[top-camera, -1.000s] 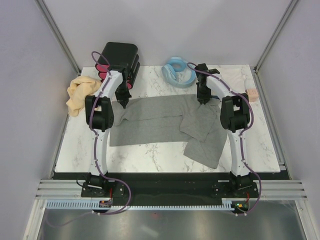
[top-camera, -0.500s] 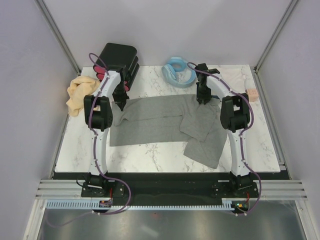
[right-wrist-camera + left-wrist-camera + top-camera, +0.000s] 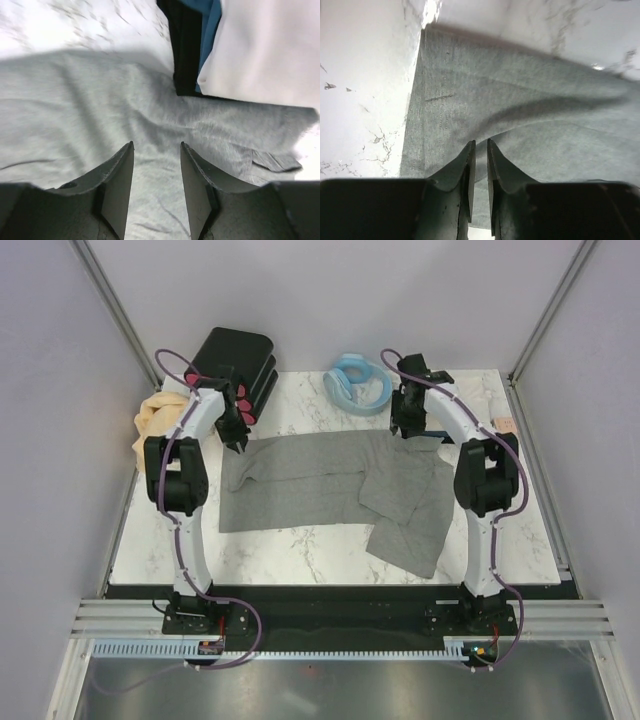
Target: Fold and stack the t-shirts
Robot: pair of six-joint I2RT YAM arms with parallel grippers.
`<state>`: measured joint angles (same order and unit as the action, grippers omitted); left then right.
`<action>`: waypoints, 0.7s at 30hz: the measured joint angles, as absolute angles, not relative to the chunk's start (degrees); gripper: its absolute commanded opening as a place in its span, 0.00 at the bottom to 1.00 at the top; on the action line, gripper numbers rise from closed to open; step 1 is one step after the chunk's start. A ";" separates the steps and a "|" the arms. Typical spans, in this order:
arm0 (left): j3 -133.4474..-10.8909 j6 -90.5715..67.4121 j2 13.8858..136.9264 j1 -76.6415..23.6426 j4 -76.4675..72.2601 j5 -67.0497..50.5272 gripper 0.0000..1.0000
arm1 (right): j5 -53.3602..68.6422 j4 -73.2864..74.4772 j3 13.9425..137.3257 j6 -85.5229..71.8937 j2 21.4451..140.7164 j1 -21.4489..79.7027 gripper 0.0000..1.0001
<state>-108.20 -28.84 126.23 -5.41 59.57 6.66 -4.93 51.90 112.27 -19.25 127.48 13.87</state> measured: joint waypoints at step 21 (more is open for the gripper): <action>-82.98 -28.95 91.20 -5.21 50.61 -3.88 0.22 | 4.08 47.48 90.61 -23.18 104.99 14.06 0.51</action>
<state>-82.98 -28.95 91.20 -5.21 50.61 -3.88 4.08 47.48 90.61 -23.18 104.99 14.06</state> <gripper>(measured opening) 0.215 0.500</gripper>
